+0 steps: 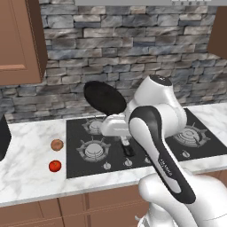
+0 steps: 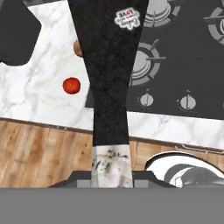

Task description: Place the pan on the front left burner on the stove. Then place the tomato and the onion in the pan and turn on the front left burner.

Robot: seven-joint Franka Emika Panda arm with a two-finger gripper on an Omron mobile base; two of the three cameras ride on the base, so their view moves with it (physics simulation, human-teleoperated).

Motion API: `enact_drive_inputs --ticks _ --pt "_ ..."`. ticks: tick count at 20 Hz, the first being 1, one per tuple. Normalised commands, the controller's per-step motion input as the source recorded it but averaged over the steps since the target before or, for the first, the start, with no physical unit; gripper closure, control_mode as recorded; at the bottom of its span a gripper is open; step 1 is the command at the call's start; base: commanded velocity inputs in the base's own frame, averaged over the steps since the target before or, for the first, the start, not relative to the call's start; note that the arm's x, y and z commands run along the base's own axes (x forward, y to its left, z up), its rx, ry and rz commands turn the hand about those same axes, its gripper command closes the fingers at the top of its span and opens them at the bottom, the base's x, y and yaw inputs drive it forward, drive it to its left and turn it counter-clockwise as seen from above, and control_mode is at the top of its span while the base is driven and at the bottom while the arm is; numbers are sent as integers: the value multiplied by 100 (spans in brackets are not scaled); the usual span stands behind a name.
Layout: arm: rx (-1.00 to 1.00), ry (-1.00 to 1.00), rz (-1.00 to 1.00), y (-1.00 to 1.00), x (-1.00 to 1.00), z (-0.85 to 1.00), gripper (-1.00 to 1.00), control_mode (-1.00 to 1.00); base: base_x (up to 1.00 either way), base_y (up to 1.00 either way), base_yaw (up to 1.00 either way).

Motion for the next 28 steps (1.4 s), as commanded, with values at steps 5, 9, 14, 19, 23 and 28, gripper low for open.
enact_drive_inputs --ticks 5,9,14,19,23,28 --pt "-6 -15 22 -22 1 0 100 -100 0 0 0" --pt "-11 -16 17 -33 11 0 100 -100 0 0 0" --pt "-10 -11 9 -47 13 0 100 -100 0 0 0" --pt "-9 -11 12 -40 31 0 100 -100 0 0 0" --pt "-7 -7 18 -13 51 0 100 -100 0 0 0" --pt "-9 0 20 0 55 0 100 -100 0 0 0"
